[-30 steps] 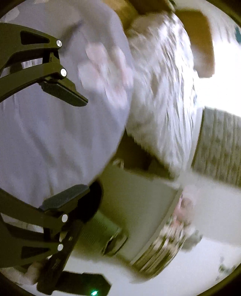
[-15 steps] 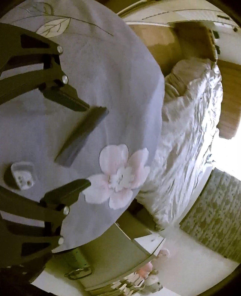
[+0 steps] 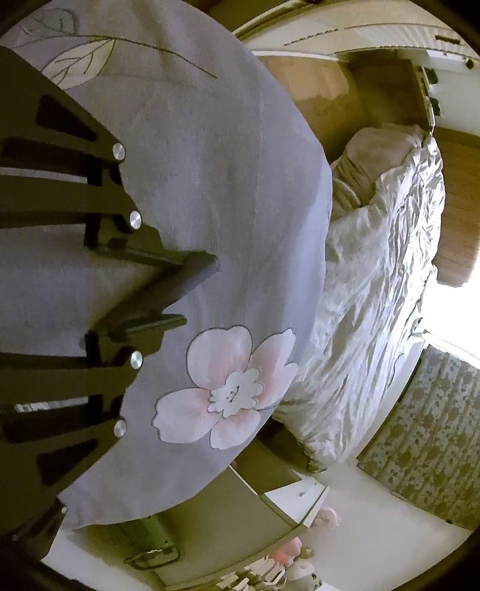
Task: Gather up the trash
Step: 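Grasp the grey strip with the left tool while the right tool grasps the small bottle, then carry the strip and small bottle over the black bin and open both tools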
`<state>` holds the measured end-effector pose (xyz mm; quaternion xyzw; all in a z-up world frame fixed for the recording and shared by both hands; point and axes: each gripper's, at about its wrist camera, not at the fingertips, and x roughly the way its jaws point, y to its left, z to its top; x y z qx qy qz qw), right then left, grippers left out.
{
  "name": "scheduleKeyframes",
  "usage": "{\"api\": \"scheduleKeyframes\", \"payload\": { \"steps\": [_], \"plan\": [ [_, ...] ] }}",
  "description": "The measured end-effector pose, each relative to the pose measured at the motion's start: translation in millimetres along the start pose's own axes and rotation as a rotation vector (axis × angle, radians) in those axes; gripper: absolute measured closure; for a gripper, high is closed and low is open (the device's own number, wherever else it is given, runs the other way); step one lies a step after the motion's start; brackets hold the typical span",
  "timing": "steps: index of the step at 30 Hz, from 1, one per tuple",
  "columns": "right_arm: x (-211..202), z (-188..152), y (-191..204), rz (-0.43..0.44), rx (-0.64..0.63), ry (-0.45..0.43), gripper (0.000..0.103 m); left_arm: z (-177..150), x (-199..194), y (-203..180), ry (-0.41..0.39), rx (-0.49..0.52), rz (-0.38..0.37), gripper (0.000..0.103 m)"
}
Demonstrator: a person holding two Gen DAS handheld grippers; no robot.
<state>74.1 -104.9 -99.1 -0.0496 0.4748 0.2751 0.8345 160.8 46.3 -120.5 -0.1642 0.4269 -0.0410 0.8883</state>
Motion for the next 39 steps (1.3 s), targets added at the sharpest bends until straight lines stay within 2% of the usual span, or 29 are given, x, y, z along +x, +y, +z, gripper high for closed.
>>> {"api": "scheduleKeyframes", "payload": {
  "steps": [1, 4, 7, 12, 19, 24, 30, 33, 39],
  "plan": [
    [4, 0, 2, -0.011, -0.007, 0.011, 0.053, -1, -1, 1, -0.001, 0.004, -0.003, 0.080],
    [9, -4, 2, -0.030, -0.026, 0.011, 0.061, -3, -3, 3, -0.007, 0.008, -0.018, 0.085],
    [7, -6, -3, -0.024, -0.018, 0.004, 0.061, -4, -7, 2, -0.013, 0.019, -0.037, 0.090],
    [-4, -10, -22, 0.024, 0.043, -0.037, 0.062, -8, -16, -4, -0.031, 0.047, -0.053, 0.092],
    [-43, -19, -56, 0.067, 0.158, -0.144, 0.061, -8, -42, -31, -0.079, 0.089, -0.094, 0.092],
    [-85, -29, -90, 0.057, 0.240, -0.249, 0.062, -7, -61, -70, -0.113, 0.158, -0.140, 0.092],
    [-138, -46, -142, 0.004, 0.345, -0.364, 0.061, -14, -76, -139, -0.138, 0.283, -0.229, 0.092],
    [-161, -58, -166, -0.029, 0.392, -0.408, 0.061, -22, -80, -183, -0.144, 0.366, -0.288, 0.092],
    [-196, -86, -215, -0.100, 0.491, -0.474, 0.061, -34, -76, -247, -0.126, 0.465, -0.382, 0.092]
  ]
}}
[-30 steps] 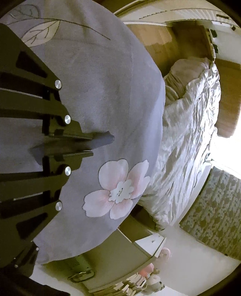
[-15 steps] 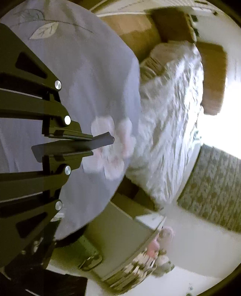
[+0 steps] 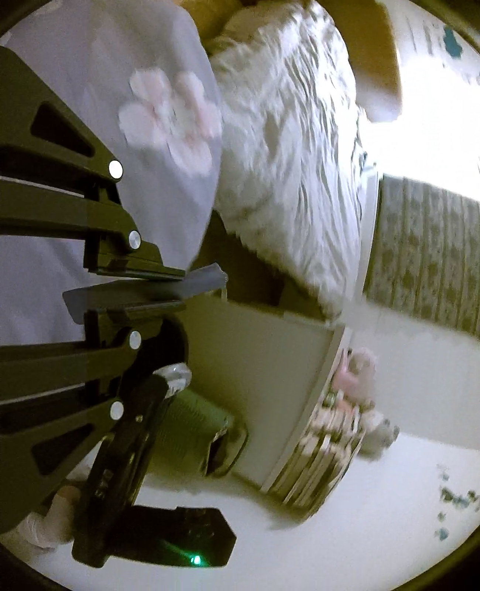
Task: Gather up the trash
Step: 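Carry the strip and small bottle over the black bin and open both tools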
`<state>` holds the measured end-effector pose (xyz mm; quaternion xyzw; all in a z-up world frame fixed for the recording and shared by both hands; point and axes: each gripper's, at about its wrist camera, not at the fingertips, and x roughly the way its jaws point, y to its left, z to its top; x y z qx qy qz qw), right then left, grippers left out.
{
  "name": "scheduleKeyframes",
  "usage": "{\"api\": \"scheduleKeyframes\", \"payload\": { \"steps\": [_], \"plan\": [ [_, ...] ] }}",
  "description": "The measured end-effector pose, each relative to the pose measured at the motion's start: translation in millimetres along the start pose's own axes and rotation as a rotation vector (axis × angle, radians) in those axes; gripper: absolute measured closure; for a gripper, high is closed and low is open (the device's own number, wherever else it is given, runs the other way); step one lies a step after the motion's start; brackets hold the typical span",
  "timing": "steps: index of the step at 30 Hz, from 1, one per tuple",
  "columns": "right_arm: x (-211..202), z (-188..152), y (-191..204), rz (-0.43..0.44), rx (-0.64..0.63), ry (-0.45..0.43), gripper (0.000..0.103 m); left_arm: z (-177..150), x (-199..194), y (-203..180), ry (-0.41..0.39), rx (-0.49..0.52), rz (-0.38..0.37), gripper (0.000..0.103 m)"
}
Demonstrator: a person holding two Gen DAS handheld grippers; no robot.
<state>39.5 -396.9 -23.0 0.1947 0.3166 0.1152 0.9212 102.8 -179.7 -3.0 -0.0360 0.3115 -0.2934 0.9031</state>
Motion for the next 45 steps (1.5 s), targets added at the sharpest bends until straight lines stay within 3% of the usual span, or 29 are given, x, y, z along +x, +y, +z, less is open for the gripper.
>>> {"api": "scheduleKeyframes", "payload": {
  "steps": [11, 20, 45],
  "plan": [
    [-39, 0, -92, -0.109, 0.142, -0.074, 0.061, 1, 52, -72, 0.052, 0.104, -0.136, 0.092],
    [-47, -7, -140, -0.153, 0.224, -0.081, 0.061, -10, 91, -108, 0.115, 0.152, -0.189, 0.092],
    [-36, -17, -179, -0.178, 0.322, -0.049, 0.061, -21, 144, -140, 0.203, 0.216, -0.202, 0.091]
  ]
}}
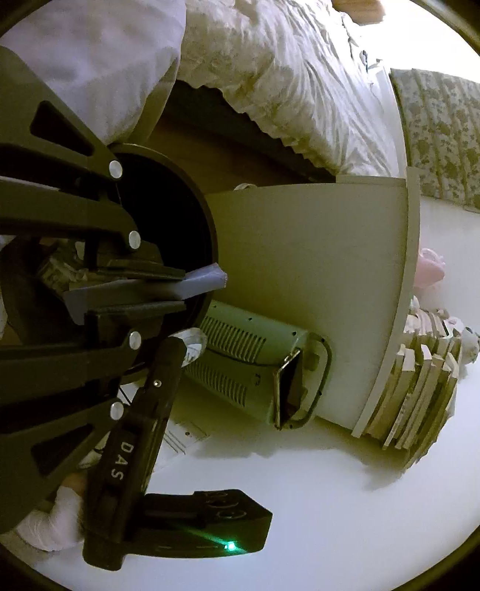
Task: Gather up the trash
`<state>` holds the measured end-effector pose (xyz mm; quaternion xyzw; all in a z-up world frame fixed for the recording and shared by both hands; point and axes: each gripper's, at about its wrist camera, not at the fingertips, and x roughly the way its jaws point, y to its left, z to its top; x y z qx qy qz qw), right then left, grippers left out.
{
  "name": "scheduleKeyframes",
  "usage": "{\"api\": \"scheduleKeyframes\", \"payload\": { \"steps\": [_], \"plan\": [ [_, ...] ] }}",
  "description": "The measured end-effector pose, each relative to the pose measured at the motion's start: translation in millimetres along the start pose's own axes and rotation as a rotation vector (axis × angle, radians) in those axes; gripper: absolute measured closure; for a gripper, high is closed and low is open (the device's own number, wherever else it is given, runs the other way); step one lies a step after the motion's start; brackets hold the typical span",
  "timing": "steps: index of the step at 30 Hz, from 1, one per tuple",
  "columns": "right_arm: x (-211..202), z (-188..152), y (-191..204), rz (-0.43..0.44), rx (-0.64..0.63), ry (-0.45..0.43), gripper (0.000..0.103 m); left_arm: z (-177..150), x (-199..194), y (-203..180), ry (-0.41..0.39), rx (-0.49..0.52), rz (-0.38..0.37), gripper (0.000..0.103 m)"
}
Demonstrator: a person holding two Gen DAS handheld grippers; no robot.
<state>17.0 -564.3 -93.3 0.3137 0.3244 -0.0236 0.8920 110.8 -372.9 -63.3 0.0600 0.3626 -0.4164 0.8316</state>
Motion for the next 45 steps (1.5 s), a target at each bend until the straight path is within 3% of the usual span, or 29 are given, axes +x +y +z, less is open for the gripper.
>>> {"api": "scheduleKeyframes", "payload": {
  "steps": [8, 12, 17, 20, 22, 25, 30, 45],
  "plan": [
    [7, 6, -1, -0.013, 0.016, 0.013, 0.061, 2, 2, -1, -0.003, 0.008, 0.002, 0.090],
    [4, 5, -1, -0.020, 0.031, -0.002, 0.045, 2, -1, -2, -0.010, 0.016, 0.005, 0.088],
    [1, 3, 2, -0.023, 0.026, -0.007, 0.045, 1, -8, -1, -0.027, 0.021, 0.015, 0.084],
    [0, 0, 5, -0.023, 0.019, -0.007, 0.045, 0, -15, 1, -0.047, 0.015, 0.020, 0.066],
    [0, 0, 7, -0.021, 0.014, -0.004, 0.045, 0, -23, 2, -0.075, 0.012, 0.033, 0.044],
    [0, -2, 13, -0.014, 0.008, -0.002, 0.046, 0, -37, 3, -0.122, 0.014, 0.061, 0.021],
    [0, -3, 28, 0.002, -0.006, 0.001, 0.035, -3, -59, 9, -0.164, -0.002, 0.088, 0.006],
    [16, -20, 121, 0.088, -0.153, 0.047, 0.029, -38, -143, 69, -0.241, -0.114, 0.280, 0.006]
  ]
}}
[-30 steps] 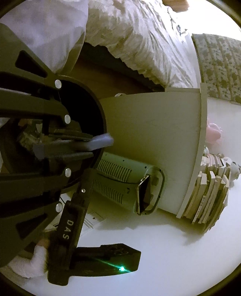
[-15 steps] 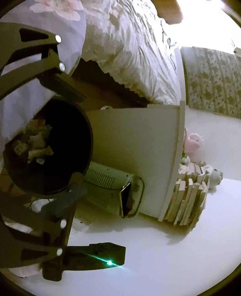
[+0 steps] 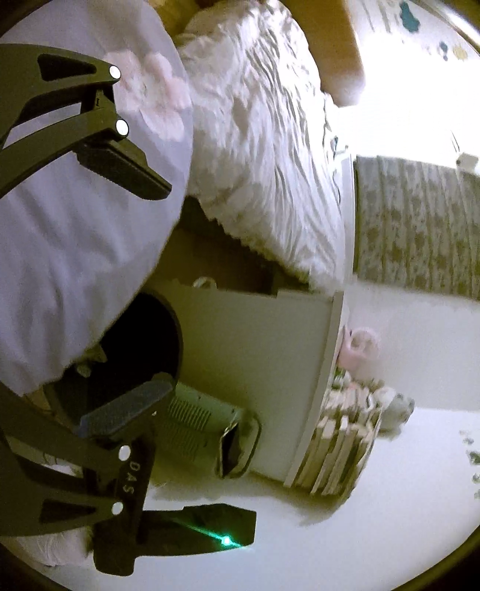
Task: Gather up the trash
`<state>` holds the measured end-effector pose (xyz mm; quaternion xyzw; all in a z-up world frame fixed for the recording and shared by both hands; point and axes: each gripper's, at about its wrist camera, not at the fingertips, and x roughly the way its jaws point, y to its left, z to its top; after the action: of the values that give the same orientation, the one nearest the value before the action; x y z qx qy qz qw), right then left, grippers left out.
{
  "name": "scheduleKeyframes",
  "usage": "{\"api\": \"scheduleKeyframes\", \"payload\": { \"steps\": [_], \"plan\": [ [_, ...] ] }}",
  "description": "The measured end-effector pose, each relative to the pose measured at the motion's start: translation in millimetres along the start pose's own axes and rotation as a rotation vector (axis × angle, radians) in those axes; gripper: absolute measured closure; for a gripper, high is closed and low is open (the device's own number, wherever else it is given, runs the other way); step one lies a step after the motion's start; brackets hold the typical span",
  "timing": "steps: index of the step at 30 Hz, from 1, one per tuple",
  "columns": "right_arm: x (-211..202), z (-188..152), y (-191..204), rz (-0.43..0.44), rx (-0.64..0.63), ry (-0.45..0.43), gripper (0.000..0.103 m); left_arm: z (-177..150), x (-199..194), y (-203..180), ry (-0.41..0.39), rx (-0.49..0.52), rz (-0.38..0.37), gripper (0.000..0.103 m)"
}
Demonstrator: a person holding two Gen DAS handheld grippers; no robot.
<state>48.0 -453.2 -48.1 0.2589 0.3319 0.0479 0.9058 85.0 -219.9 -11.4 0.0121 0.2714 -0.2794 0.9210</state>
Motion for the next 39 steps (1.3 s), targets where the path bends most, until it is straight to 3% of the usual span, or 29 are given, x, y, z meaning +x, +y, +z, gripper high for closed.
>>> {"api": "scheduleKeyframes", "payload": {
  "steps": [11, 21, 24, 30, 39],
  "plan": [
    [31, -18, 102, 0.070, -0.158, 0.046, 0.020, -19, -55, 90, -0.028, -0.145, 0.229, 0.006],
    [46, -51, 175, 0.083, -0.291, 0.017, 0.011, -43, -100, 147, -0.065, -0.253, 0.405, 0.006],
    [46, -58, 186, 0.084, -0.311, -0.005, 0.006, -49, -109, 155, -0.073, -0.262, 0.431, 0.006],
    [48, -71, 197, 0.076, -0.343, -0.022, 0.005, -55, -122, 160, -0.084, -0.266, 0.483, 0.006],
    [44, -83, 201, 0.064, -0.369, -0.042, 0.005, -58, -127, 158, -0.088, -0.252, 0.501, 0.006]
  ]
}}
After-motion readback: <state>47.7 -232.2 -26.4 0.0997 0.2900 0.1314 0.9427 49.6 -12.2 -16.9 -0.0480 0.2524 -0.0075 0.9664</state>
